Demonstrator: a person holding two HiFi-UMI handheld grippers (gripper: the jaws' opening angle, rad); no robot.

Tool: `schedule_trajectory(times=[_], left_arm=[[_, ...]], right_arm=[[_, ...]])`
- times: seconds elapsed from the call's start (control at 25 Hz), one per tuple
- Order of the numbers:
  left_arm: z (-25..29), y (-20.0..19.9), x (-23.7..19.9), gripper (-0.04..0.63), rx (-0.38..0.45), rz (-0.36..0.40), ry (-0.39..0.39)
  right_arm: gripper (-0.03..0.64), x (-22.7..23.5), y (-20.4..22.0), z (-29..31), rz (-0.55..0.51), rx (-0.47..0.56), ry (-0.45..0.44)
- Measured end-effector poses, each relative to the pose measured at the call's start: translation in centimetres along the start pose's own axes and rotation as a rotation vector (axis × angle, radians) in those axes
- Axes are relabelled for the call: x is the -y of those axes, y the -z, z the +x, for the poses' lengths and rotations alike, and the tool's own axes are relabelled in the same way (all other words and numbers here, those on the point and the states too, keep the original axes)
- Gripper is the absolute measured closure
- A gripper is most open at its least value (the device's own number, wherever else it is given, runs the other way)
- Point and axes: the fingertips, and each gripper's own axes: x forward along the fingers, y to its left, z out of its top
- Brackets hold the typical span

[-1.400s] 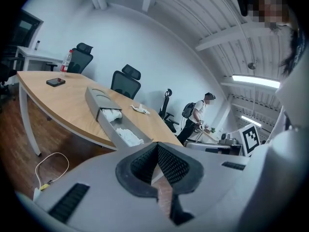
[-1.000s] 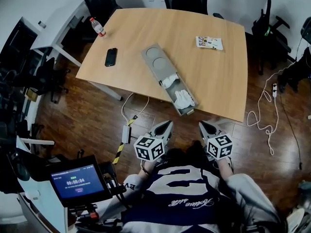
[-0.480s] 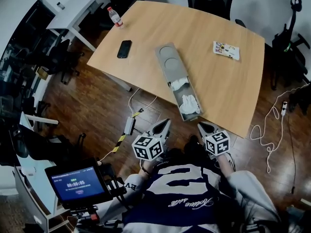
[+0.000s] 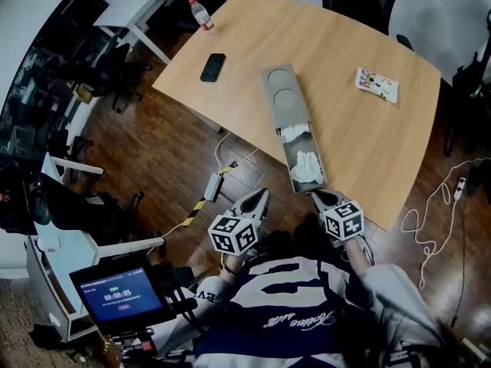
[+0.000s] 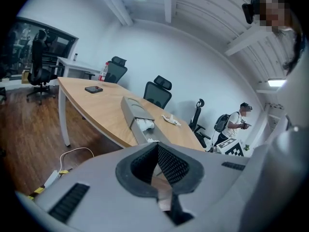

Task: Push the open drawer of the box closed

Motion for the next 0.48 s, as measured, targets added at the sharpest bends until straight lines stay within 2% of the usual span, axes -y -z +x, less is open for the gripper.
schedule_trajectory(times=[0.16,0.48], left_arm=[[0.7,0.1,-0.1,0.592,0.004,-0.011,-0.027],[2.5,-0.1,0.0,0.592,0.018,-0.027,-0.074]], right_arm=[[0.606,0.4,-0.3,0.6,0.014,-0.009,-0.046],[0.618,1.5,-1.4,1.9,-0.062,-0.040,-0.096]])
